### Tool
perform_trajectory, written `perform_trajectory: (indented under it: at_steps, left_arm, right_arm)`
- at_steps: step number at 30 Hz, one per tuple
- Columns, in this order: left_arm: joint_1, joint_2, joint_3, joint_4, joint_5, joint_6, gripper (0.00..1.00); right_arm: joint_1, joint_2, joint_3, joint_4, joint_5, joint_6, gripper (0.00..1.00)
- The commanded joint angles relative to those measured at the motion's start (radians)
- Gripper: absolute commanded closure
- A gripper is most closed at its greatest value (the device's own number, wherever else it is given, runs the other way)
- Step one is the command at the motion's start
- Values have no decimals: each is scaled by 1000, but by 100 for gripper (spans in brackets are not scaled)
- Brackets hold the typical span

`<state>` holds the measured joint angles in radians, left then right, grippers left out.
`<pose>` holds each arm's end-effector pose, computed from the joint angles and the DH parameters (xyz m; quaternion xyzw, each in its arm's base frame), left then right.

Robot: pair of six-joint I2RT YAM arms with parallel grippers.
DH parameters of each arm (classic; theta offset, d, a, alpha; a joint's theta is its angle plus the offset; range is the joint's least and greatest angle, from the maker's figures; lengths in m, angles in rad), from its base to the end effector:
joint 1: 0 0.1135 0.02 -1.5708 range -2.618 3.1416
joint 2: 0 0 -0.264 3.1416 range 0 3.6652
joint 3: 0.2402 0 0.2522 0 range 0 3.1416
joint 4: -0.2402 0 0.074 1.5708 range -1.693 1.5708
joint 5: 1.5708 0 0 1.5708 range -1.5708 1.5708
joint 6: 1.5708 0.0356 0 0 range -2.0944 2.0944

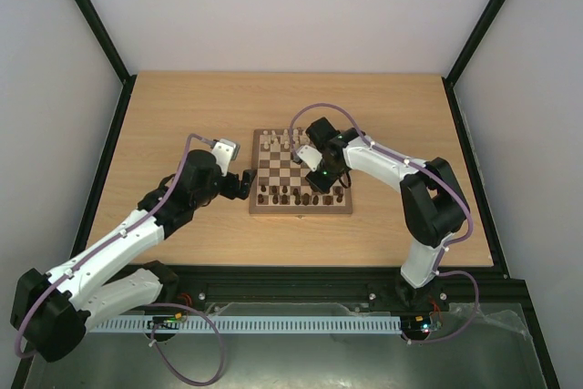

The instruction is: Set up the chess pieces on the board

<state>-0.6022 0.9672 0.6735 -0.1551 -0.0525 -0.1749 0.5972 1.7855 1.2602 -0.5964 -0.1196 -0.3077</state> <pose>0.1829 -0.1235 0.2698 0.1658 0.8301 -0.1809 0.5006 0.3000 0.2092 0.2020 -0.4374 0.8694 0.0897 0.2115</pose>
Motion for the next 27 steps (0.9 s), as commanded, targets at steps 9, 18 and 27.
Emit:
perform_trajectory:
  at_steps: [9,18,27]
  left_arm:
    - [-4,8,7,20,3,11,1]
    - [-4,8,8,19,3,11,1]
    - [-4,-3,6,16,2,11,1]
  right_arm:
    - [7,-11,-41,-3,20,-7,90]
    - [7,-22,-16,-6,17,12,74]
    - [7,-31,93,-76,24,18,72]
